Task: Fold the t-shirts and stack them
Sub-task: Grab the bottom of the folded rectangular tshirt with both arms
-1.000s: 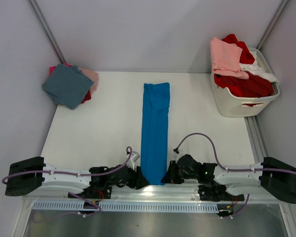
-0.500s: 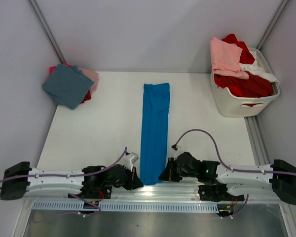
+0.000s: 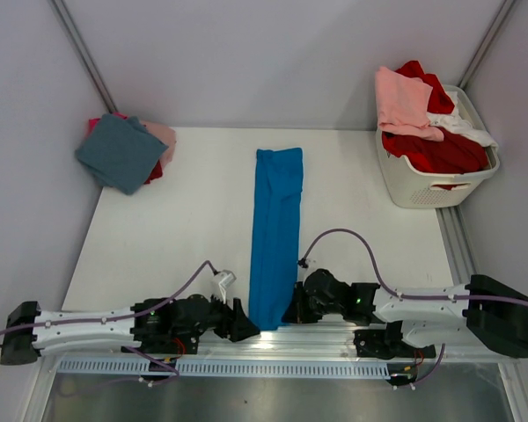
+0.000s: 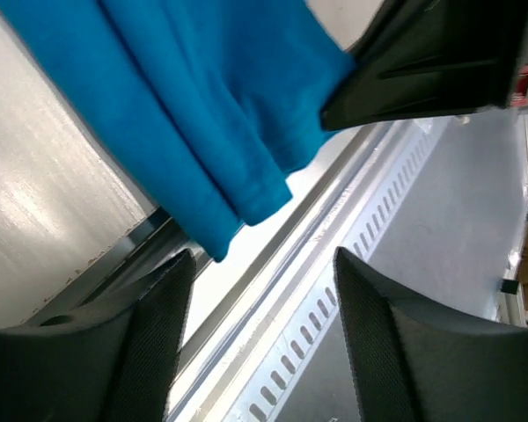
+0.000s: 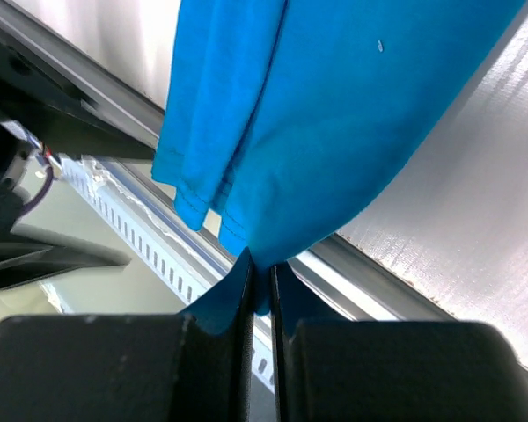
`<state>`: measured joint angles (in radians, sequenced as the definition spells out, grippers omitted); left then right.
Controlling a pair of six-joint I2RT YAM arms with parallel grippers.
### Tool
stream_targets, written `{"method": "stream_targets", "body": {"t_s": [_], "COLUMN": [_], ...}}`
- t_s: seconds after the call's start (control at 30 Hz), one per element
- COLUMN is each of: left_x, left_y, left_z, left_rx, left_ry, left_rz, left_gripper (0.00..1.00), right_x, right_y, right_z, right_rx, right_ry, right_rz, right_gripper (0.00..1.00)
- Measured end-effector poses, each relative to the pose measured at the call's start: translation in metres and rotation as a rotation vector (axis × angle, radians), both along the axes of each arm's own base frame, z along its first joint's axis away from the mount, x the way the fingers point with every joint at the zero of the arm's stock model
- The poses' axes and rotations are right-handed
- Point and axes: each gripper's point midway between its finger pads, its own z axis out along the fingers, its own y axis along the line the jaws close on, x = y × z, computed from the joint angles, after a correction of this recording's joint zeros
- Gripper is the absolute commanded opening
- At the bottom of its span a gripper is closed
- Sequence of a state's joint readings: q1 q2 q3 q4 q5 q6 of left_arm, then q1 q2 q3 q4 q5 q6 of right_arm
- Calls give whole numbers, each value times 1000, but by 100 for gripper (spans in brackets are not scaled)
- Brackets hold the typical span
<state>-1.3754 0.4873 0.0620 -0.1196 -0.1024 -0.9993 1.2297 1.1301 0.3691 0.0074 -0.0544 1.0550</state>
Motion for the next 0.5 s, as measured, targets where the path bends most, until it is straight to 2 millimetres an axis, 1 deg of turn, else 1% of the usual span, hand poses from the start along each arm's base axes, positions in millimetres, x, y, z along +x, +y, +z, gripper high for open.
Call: {"method": "stream_targets", "body": {"t_s": [0.03,0.07,0.17,0.23,0.33,0.43,0.5], "left_x": [0,0,3,4,5,5,9], "left_y": [0,-1,-4,-4,-3,0,1], "left_z": [4,9,26,28,19,-1,-13], "left_rx": [-25,-49,-130,-139,-100,-16,36], "left_ry": [-2,3,4,10,23,41,39], "left_rz": [2,8,33,49,60,69,93], "left_gripper": [84,85,84,83,82,81,79], "right_x": [-1,-1,-3,-5,-6,-6,-6], "right_y": [0,1,1,0,0,0,0], "right_z": [-1,-2,-5,-7,-7,-7,-7], "right_rx": [-5,-9,-19,-25,-26,-25,-24], "right_ry": [1,1,6,9,8,10,11], "right_rz": [7,14,30,38,50,56,59], "right_gripper": [0,0,0,0,0,0,0]}}
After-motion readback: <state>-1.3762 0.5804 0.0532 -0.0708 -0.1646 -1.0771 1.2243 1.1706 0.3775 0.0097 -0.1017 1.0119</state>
